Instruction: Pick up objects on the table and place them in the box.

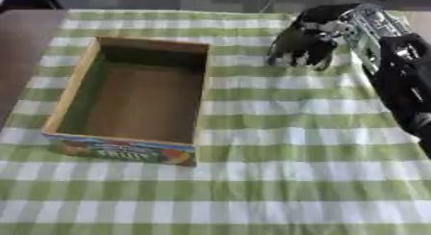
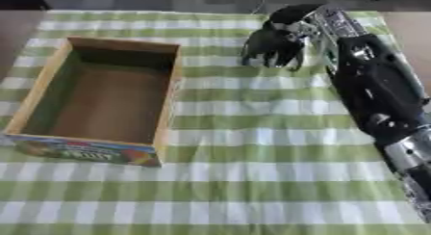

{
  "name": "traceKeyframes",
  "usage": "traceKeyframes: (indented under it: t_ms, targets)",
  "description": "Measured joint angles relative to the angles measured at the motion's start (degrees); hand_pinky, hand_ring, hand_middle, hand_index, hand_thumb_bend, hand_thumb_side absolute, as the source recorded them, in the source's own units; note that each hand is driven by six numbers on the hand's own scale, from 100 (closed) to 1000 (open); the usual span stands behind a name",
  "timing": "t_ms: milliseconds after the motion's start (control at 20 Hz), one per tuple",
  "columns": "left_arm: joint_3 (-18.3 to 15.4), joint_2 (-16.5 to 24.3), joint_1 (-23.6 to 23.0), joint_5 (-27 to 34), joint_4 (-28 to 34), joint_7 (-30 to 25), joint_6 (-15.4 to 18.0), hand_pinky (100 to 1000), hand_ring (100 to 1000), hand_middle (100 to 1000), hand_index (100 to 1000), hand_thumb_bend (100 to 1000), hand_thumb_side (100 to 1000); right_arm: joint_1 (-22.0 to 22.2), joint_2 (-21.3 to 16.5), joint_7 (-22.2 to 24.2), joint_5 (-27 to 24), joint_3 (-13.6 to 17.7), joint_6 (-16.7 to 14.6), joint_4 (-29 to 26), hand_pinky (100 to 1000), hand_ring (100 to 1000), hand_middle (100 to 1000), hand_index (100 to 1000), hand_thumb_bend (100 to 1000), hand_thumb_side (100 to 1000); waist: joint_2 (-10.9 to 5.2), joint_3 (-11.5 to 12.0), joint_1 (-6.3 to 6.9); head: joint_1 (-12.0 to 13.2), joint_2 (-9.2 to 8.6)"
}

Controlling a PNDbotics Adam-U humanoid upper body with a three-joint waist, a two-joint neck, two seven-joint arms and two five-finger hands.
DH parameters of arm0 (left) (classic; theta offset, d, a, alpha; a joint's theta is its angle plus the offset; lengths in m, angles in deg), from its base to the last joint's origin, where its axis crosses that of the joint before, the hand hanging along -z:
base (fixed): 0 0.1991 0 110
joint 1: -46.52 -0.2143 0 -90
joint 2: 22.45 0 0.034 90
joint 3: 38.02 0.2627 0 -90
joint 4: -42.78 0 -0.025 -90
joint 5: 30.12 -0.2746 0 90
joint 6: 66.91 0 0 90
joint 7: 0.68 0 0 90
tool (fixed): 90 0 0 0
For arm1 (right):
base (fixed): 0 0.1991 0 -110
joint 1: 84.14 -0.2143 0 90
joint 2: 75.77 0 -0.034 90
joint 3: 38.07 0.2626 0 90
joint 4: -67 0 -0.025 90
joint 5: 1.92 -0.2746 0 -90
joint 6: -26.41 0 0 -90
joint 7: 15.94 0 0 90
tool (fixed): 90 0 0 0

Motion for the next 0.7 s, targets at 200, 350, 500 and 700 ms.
traceKeyframes:
  t_ms: [200, 350, 500, 700]
  targets:
    - [0.0, 0.0, 0.0, 0.0, 0.0, -0.1, -0.1, 327, 377, 695, 529, 100, 767, 0.0, 0.0, -1.0, 0.0, 0.0, 0.0, -0.2, 912, 903, 704, 777, 100, 416, -0.2, 0.0, -0.06, 0.0, 0.0]
    - [0.0, 0.0, 0.0, -0.1, 0.0, -0.2, -0.2, 328, 377, 696, 529, 100, 767, 0.0, 0.0, -1.7, -0.1, 0.0, -0.1, -0.2, 908, 891, 666, 748, 100, 395, -0.28, 0.0, -0.06, 0.0, 0.0]
    - [0.0, 0.0, 0.0, -0.2, 0.0, -0.2, -0.2, 328, 377, 696, 530, 100, 766, 0.0, 0.0, -2.6, -0.3, 0.0, 0.0, -0.6, 902, 877, 636, 725, 100, 368, -0.33, -0.1, -0.06, 0.0, 0.0]
    - [0.0, 0.0, 0.0, -0.2, 0.0, -0.2, -0.3, 329, 378, 696, 531, 100, 767, 0.0, 0.0, -4.0, -1.1, 0.0, 0.2, -2.2, 899, 868, 619, 714, 100, 366, -0.51, -0.3, -0.05, 0.0, 0.04]
